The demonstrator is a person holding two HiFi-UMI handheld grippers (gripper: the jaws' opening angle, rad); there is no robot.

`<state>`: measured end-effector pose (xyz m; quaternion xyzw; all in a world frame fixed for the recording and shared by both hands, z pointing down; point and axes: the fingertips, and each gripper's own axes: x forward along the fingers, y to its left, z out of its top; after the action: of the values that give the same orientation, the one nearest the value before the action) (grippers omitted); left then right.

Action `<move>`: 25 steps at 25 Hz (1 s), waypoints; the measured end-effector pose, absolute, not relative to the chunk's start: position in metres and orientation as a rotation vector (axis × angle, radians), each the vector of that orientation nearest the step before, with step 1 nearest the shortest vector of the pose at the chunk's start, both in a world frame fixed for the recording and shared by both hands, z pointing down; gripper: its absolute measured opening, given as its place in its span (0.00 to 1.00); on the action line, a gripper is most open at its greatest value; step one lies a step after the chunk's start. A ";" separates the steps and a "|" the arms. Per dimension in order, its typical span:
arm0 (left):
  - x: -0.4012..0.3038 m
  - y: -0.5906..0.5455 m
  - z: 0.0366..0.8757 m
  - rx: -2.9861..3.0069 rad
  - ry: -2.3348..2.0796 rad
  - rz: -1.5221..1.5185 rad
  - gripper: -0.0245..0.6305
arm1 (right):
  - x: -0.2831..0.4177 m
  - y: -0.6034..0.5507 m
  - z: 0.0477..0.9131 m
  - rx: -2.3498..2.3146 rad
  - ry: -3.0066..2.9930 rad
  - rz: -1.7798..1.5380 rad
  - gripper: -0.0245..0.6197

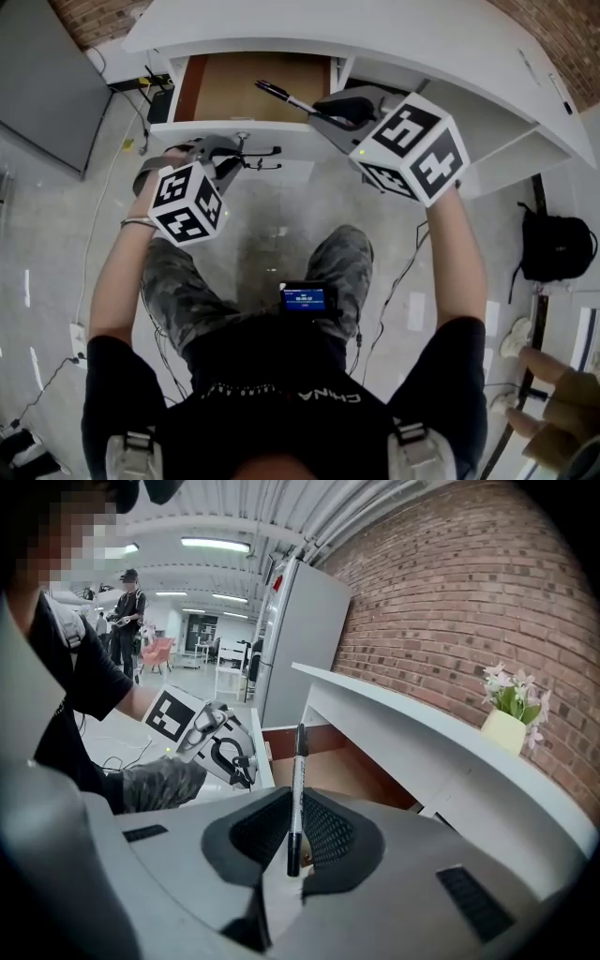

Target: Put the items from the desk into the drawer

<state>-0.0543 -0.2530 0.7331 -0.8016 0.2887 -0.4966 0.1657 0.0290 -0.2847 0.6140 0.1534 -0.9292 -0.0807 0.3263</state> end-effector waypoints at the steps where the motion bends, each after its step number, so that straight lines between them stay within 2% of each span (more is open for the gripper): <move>1: -0.054 -0.254 0.733 -2.279 0.828 -1.413 0.08 | 0.029 -0.285 0.615 0.396 -2.433 -0.208 0.11; 25: -0.053 -0.245 0.762 -2.183 0.946 -1.340 0.08 | 0.022 -0.273 0.655 0.316 -2.395 -0.148 0.11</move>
<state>-0.0531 -0.2455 0.7622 -0.7828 0.3390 -0.4803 0.2040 0.0215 -0.2735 0.6553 0.1222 -0.9259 -0.0572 0.3529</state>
